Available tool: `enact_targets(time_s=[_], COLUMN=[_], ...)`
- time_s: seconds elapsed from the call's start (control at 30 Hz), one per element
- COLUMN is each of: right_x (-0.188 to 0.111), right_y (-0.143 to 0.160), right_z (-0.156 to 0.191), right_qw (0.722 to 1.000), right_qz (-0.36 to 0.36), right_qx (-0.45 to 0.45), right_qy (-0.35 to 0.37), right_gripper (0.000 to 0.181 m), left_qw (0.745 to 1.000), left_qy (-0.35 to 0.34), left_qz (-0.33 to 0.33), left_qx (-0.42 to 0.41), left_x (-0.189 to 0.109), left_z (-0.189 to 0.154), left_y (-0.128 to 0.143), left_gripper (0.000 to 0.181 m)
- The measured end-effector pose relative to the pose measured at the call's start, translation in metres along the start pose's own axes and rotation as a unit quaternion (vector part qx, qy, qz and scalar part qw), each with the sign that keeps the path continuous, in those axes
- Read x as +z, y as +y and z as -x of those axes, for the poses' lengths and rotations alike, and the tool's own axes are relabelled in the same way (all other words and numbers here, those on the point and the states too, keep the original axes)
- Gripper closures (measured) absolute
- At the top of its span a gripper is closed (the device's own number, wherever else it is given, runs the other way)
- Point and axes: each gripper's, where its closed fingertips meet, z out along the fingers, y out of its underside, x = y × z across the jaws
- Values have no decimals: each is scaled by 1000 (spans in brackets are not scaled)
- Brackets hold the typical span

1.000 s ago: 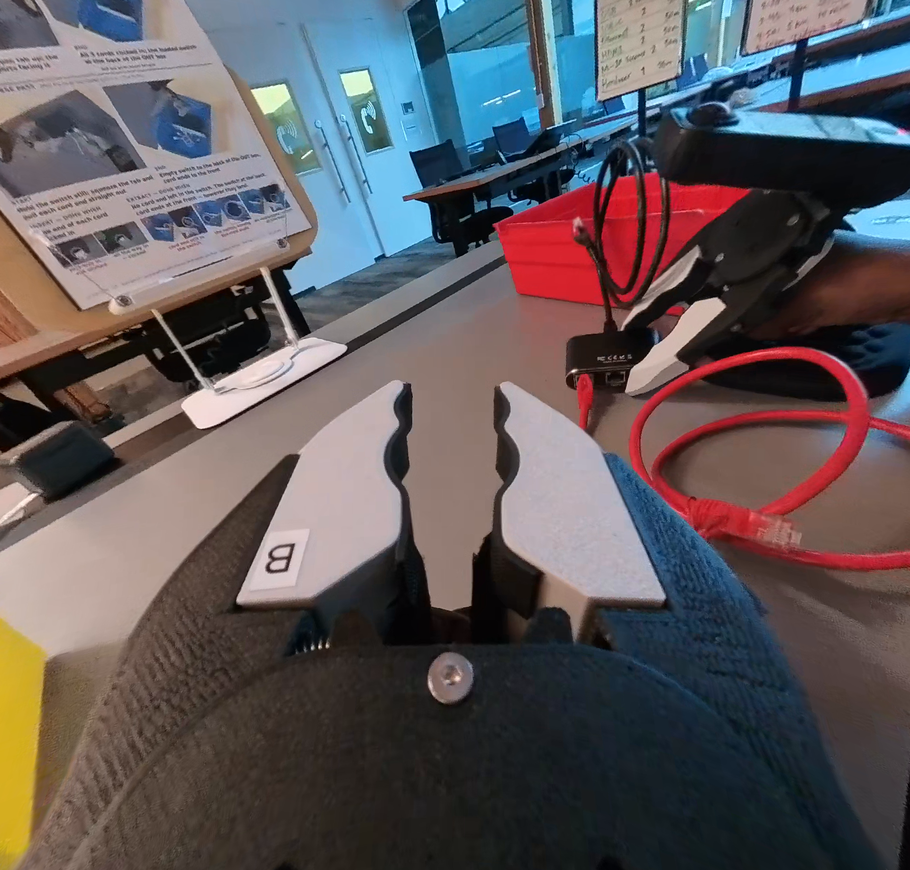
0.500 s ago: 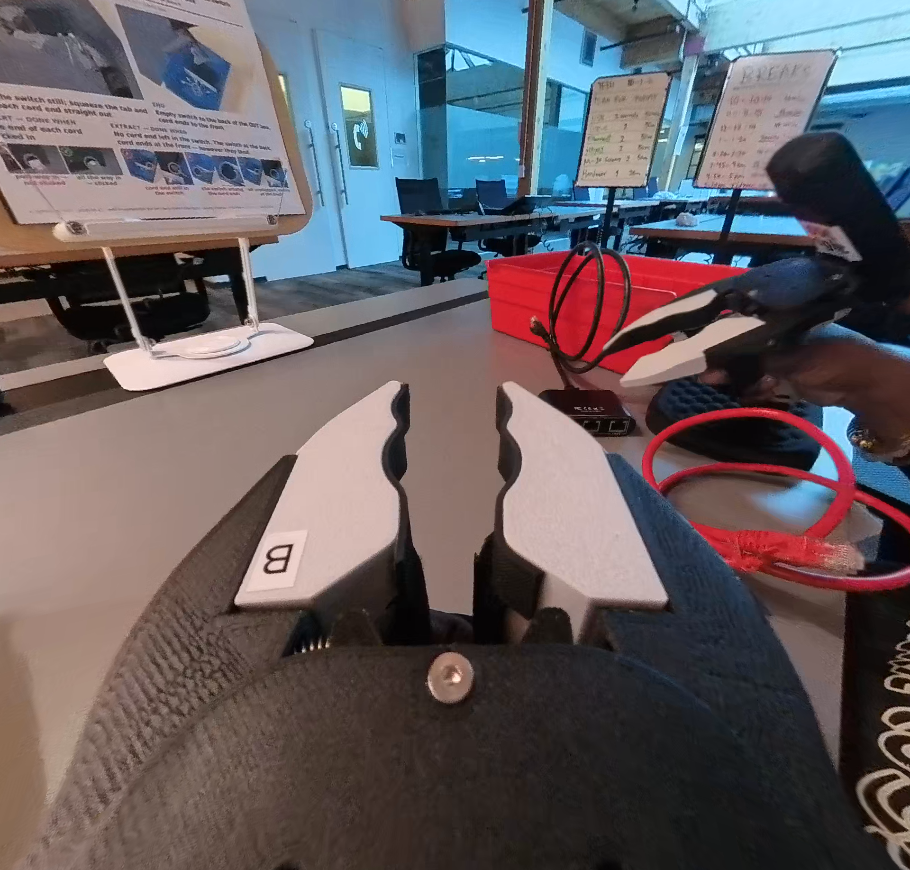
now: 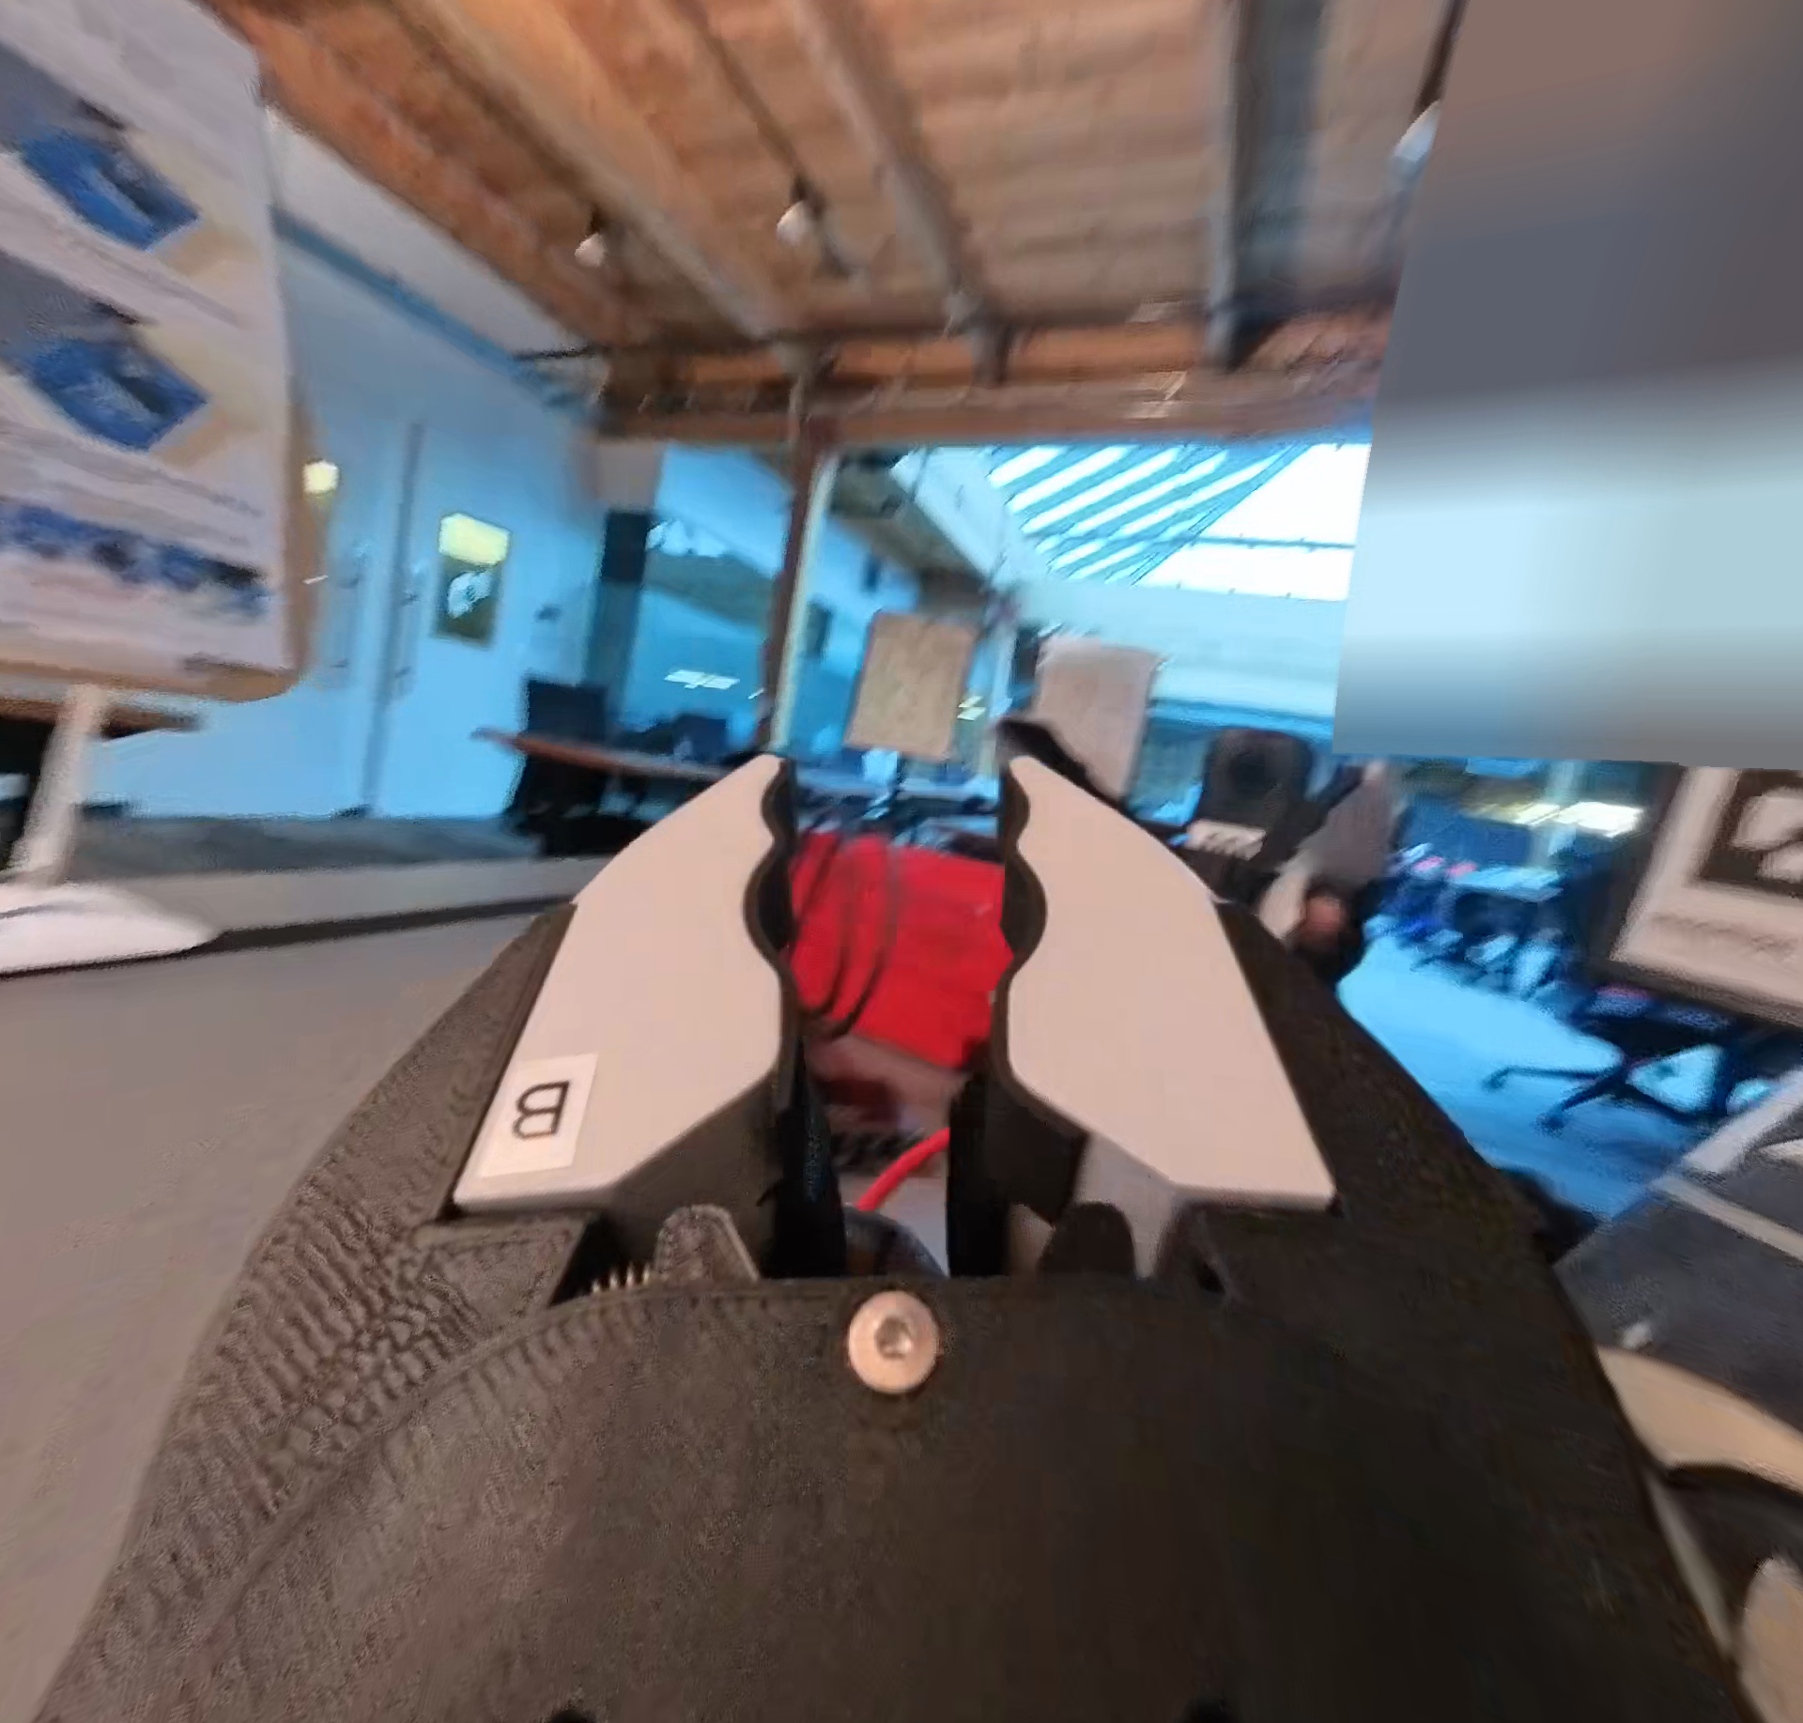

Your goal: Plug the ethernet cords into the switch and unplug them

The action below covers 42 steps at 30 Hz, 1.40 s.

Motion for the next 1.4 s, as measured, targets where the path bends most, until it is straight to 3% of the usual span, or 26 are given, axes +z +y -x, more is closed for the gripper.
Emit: enact_targets(time_s=[0.17, 0.73, 0.83, 0.93, 1.0, 1.07, 1.17, 1.27, 1.4], right_x=[17, 26, 29, 28, 28, 28, 28, 27, 25], right_y=[20, 23, 23, 20, 21, 22, 23, 25, 24], right_z=[20, 31, 31, 31, 33, 33, 32, 32, 33], right_qw=[994, 984, 982, 982, 981, 980, 980, 979, 980], right_qz=[75, 99, 105, 102, 110, 111, 113, 118, 115], right_qx=[-82, -133, -145, -143, -143, -148, -148, -149, -143], right_qy=[-22, -63, -65, -68, -75, -74, -71, -73, -77], right_gripper=[80, 84, 84, 85, 86, 87, 86, 86, 88], left_qw=[996, 984, 984, 990, 992, 991, 982, 972, 988], left_qy=[88, 129, 123, 63, 60, 82, 135, 152, 59], left_qz=[-29, 47, 37, -28, -36, -4, 17, 65, -14], left_qx=[-17, 111, 121, 124, 102, 102, 135, 165, 144], left_x=[28, 41, 41, 36, 34, 36, 36, 37, 36], left_z=[-47, -83, -83, -63, -58, -63, -86, -93, -63], left_y=[-1, 33, 30, 2, -5, 7, 23, 41, 9], left_gripper=[131, 143, 143, 143, 140, 139, 155, 154, 142])
